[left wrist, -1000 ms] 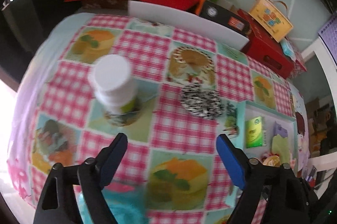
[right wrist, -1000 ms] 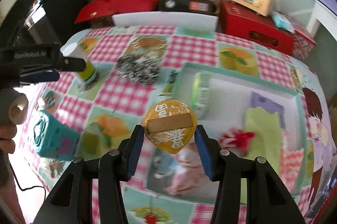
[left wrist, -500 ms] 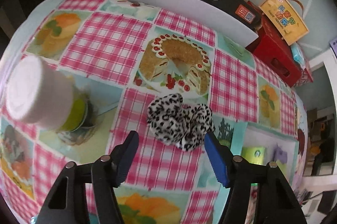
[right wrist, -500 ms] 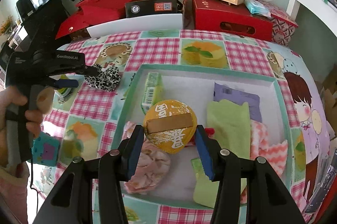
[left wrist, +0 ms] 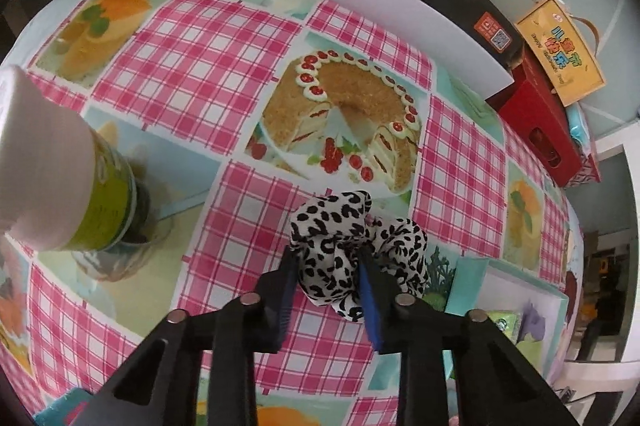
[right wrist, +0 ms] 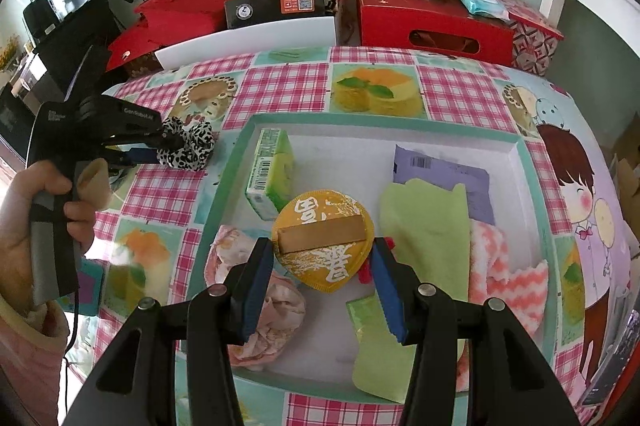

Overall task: Organize soft objects
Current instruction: 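Close the right tool on the round sponge while the left tool closes on the leopard scrunchie, then carry the scrunchie with the left tool while the right tool carries the sponge over the tray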

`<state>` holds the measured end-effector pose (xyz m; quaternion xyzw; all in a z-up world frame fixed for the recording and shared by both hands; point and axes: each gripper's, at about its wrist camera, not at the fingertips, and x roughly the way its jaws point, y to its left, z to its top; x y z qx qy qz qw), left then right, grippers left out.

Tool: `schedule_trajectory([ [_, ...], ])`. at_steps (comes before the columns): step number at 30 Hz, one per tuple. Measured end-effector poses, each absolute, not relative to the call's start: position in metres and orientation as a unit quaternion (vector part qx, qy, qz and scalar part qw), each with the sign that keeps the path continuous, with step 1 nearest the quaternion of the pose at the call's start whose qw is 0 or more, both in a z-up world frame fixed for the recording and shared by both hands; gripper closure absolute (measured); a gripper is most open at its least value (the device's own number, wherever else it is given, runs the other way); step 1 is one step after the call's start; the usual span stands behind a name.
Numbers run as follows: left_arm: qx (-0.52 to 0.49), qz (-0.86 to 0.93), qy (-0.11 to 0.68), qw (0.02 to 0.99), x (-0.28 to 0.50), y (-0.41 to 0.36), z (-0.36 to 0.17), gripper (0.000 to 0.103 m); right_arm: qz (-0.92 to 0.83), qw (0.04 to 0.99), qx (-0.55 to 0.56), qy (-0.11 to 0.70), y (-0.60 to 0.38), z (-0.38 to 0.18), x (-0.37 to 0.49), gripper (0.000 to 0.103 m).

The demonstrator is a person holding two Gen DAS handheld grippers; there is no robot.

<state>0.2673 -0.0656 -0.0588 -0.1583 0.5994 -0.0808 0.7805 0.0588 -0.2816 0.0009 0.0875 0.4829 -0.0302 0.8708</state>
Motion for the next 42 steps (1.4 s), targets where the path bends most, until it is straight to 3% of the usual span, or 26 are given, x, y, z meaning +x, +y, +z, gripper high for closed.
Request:
schedule_trajectory([
  [6,-0.162,-0.098,0.587,0.787,0.257,-0.065,-0.046,0.083,-0.033,0.872,0.093,0.480,-0.284,0.003,0.056,0.052],
  [28,-0.132,-0.221,0.498,0.828,0.191,-0.093,0.049,0.084,-0.057,0.869,0.111,0.479,-0.306,0.003,0.041,0.051],
  [42,-0.047,-0.313,0.524,0.791,0.137,-0.167,0.028,0.084,-0.109,0.858,0.145,0.480,-0.352,-0.005,0.022,0.051],
])
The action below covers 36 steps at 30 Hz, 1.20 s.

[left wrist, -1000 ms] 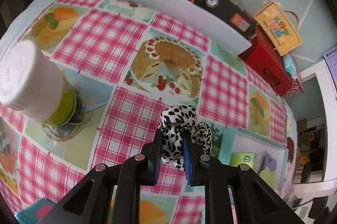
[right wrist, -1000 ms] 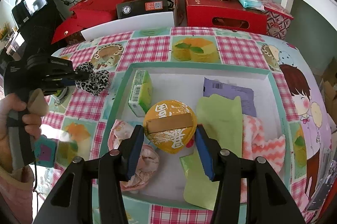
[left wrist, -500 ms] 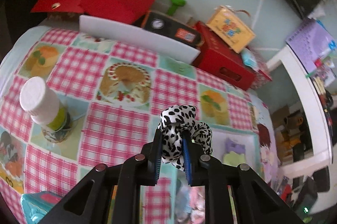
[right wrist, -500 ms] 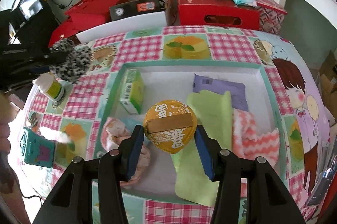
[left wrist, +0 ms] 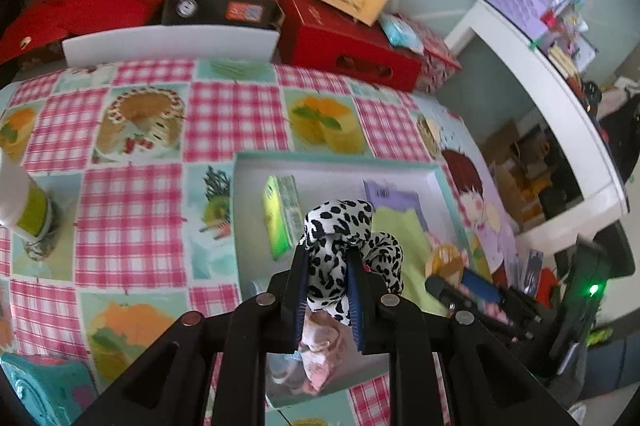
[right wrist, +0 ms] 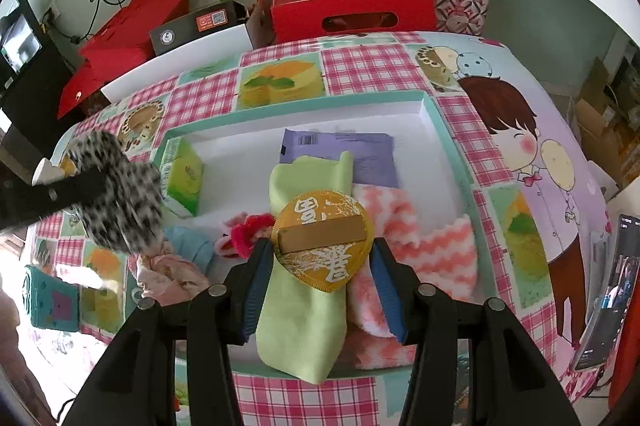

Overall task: Organize soft objects
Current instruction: 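Carry the scrunchie with the left tool while the right tool carries the sponge over the tray, then open the left tool over the tray while the right tool drops the sponge onto the green cloth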

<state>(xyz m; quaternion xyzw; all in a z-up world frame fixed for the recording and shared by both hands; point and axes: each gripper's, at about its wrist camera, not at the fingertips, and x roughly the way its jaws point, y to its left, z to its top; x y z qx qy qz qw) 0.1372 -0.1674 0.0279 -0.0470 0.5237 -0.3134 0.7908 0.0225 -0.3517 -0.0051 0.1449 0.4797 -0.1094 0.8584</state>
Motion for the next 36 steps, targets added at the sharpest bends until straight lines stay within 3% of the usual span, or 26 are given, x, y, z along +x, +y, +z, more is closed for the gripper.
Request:
schedule_trajectory([
  [14,-0.004,-0.289,0.564,0.773,0.131,-0.178,-0.011,0.081,-0.095,0.855,0.133,0.491,-0.341,-0.014,0.032,0.051],
  [16,-0.004,-0.287,0.565,0.773,0.131,-0.176,-0.011,0.079,-0.095,0.855,0.131,0.492,-0.340,-0.014,0.032,0.051],
  [18,-0.005,-0.287,0.565,0.774,0.131,-0.175,-0.009,0.069,-0.094,0.856,0.129,0.492,-0.340,-0.014,0.032,0.051],
  [24,-0.014,-0.289,0.558,0.778,0.130,-0.166,0.002,0.060,-0.093,0.859,0.120,0.489,-0.336,-0.006,0.032,0.051],
  [36,0.008,-0.231,0.537,0.811,0.129,-0.135,0.016,0.053,-0.087,0.861,0.112,0.488,-0.325,0.002,0.031,0.050],
])
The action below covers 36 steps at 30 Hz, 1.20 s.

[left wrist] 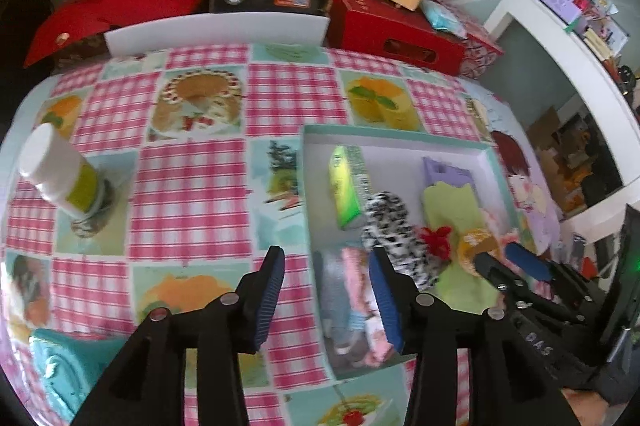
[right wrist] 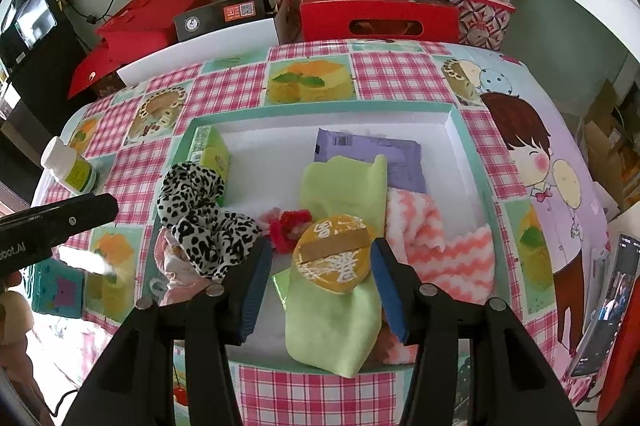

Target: Organize soft objects

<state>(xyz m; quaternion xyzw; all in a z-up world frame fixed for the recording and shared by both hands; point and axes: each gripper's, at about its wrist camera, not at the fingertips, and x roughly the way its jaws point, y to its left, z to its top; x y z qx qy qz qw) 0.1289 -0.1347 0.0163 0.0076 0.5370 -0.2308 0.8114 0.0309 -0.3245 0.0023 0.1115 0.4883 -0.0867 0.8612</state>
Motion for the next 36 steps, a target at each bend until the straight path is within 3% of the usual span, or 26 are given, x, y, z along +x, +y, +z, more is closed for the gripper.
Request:
schedule_trajectory([
  [7,0.041,-0.175,0.538,0.823,0.126,-0.116,0.002,0.036,-0.077,0.858,0.097,0.498,-0.311,-0.002,0.033,0.049],
  [8,0.044,-0.169,0.539,0.824,0.126,-0.113,0.000,0.032,-0.076,0.859,0.093,0.498,-0.308,-0.002,0.033,0.038],
  [10,0.045,-0.158,0.541,0.825,0.126,-0.106,-0.003,0.029,-0.074,0.860,0.088,0.497,-0.304,-0.001,0.033,0.028],
  [16,0.036,-0.134,0.545,0.827,0.122,-0.086,-0.005,0.024,-0.070,0.860,0.077,0.500,-0.292,0.001,0.030,0.025],
  [18,0.033,-0.126,0.542,0.830,0.118,-0.082,-0.003,0.013,-0.072,0.859,0.075,0.501,-0.289,0.002,0.028,0.012],
  [21,0.033,-0.116,0.534,0.837,0.112,-0.077,0.000,0.002,-0.070,0.860,0.070,0.500,-0.285,0.004,0.024,0.009],
  [36,0.034,-0.090,0.507,0.857,0.072,-0.057,0.022,0.000,-0.062,0.858,0.068,0.505,-0.270,0.015,-0.008,0.009],
])
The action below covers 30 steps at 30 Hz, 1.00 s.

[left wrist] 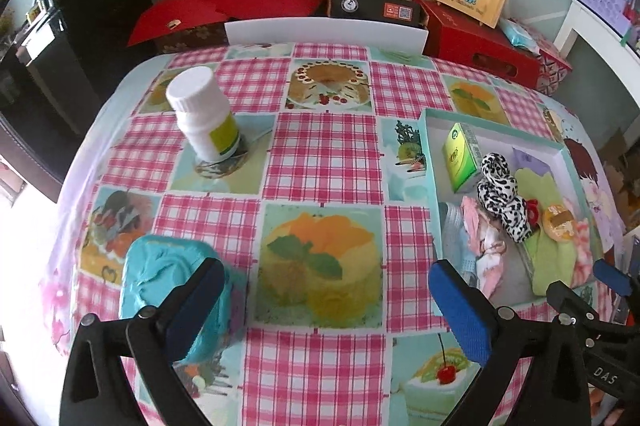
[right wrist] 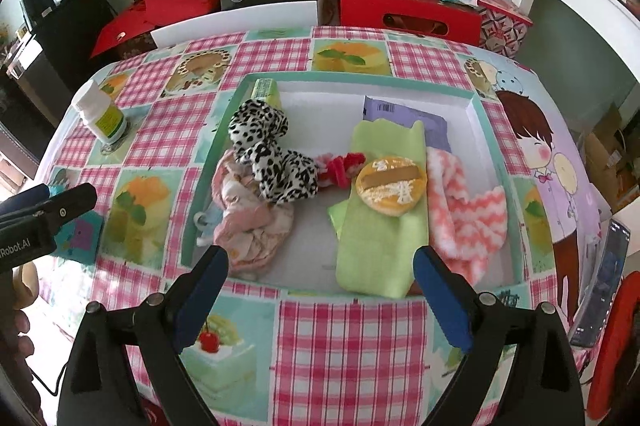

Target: Organize soft objects

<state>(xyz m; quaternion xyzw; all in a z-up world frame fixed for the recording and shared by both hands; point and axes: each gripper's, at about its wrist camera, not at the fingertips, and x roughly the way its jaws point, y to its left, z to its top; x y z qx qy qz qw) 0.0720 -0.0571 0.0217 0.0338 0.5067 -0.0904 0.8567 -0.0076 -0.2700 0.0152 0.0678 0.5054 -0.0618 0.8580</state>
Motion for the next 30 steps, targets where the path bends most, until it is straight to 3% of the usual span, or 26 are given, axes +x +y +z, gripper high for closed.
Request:
schedule_trajectory([
  [30,0.075,-0.042,0.517,0.852,0.000,-0.035,0.008,0.000,-0.058,0.850,0.056,0.520,-0.248,0.013,-0.053,0.009],
])
